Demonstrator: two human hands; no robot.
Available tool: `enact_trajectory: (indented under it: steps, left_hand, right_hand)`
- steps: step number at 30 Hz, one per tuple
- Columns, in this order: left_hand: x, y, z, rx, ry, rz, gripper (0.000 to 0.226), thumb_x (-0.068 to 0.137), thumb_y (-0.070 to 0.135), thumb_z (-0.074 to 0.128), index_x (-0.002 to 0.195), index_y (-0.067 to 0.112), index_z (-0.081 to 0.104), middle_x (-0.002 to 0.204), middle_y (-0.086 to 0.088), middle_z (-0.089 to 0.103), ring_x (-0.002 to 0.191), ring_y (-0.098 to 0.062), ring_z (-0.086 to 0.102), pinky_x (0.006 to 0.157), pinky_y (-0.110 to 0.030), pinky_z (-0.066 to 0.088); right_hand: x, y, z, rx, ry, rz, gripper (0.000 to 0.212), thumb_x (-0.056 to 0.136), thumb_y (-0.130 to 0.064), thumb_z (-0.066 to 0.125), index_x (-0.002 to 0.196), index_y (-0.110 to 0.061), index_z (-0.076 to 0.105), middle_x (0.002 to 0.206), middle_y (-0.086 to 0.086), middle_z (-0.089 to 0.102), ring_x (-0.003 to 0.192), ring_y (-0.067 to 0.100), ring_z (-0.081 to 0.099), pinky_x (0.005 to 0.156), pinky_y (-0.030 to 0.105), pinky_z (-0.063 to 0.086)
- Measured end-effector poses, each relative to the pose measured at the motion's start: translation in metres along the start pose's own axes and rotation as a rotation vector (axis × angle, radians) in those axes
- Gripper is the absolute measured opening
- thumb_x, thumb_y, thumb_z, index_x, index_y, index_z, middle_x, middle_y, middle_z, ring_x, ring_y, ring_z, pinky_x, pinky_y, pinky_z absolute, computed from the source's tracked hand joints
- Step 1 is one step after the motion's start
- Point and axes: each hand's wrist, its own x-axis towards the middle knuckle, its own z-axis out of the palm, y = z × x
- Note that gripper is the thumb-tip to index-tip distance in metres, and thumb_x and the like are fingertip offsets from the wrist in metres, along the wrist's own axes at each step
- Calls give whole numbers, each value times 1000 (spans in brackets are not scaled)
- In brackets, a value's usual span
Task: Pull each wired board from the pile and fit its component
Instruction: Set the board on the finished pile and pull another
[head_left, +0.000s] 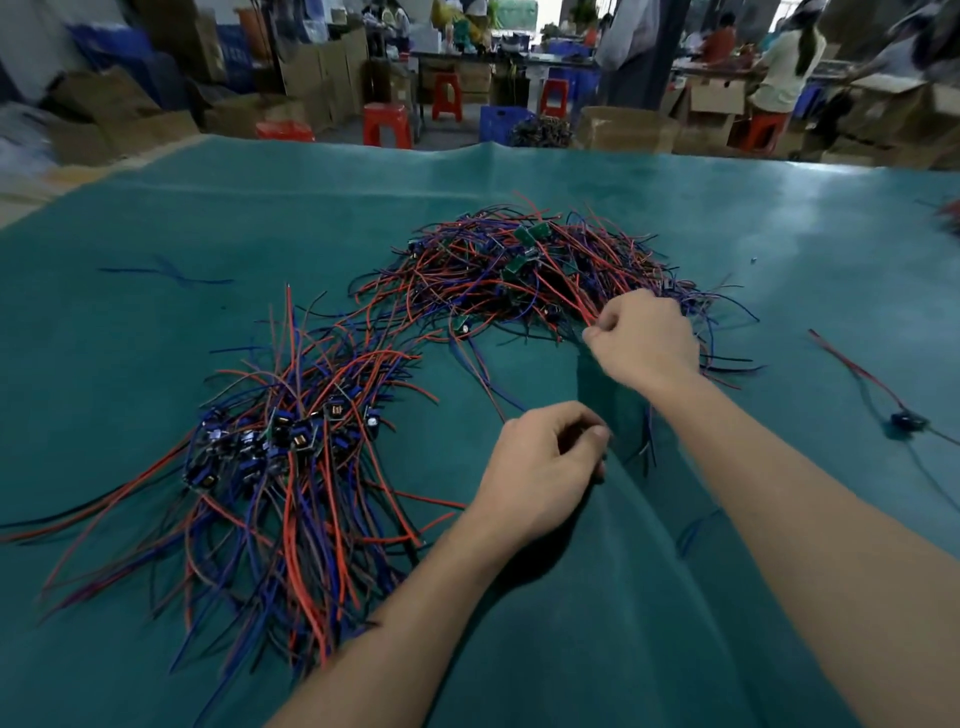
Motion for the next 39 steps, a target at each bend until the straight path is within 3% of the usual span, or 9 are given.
enact_trajectory:
  steps: [4,8,12,19,24,28,31,33,39]
  left_hand:
    - [3,-2,2,-59,41,-35,15,95,30,53,97,23,66,72,5,74,65,-7,65,71,-38,56]
    - [2,1,1,-176,78,-59,19,100,33,45,95,24,62,79,1,75,64,-12,61,55,-32,51]
    - [3,6,-1,-303,112,-111,29,107,32,43,89,17,59,76,1,75,54,-11,56,45,-25,46]
    - [2,5,-4,-321,148,-115,3,97,9,63,95,8,64,75,2,77,61,-9,63,63,-21,52]
    - [2,5,-5,-350,198,-106,10,94,0,65,91,9,65,75,-3,76,58,-6,61,60,-19,49]
    - [1,4,-4,-343,183,-96,12,96,1,63,91,12,65,79,-2,78,63,-4,65,64,-17,51]
    - [2,2,-3,-229,202,-44,15,93,5,67,85,17,70,74,5,74,65,-4,62,69,-22,51]
    - [2,2,-3,-196,194,-44,15,93,7,68,82,18,71,70,9,68,63,-6,56,67,-26,46]
    - [3,2,-3,-212,213,-90,17,96,10,64,84,22,68,94,-6,70,74,-9,58,73,-28,49]
  right_hand:
    - [-19,18,-31,371,-20,83,24,79,-28,77,58,-19,69,53,-6,61,61,19,58,55,25,40]
    - [-66,32,-49,729,-218,70,24,82,-14,77,60,-10,67,51,-3,54,46,9,46,38,13,31]
    - [-102,37,-50,840,-503,-37,18,80,-4,77,65,-3,68,55,5,53,46,9,45,39,14,30]
    - [-111,34,-39,730,-745,-232,13,77,-4,82,68,-4,73,59,7,62,55,14,52,56,25,41]
    - [-107,38,-24,748,-472,-144,15,83,-25,81,70,-17,76,52,-4,59,43,5,46,45,15,36]
    - [-99,41,-6,787,-172,85,14,92,-25,71,80,-23,75,60,-3,66,49,16,57,44,28,45]
    - [-98,34,0,895,-221,118,9,97,-20,67,104,-20,72,83,-1,73,73,16,68,52,30,52]
    - [-95,26,-1,1154,-290,207,16,100,-12,62,116,-14,65,86,5,68,72,15,67,55,27,55]
    - [-91,20,-14,1434,-240,316,9,100,-7,60,96,-5,67,92,14,68,71,16,63,65,21,58]
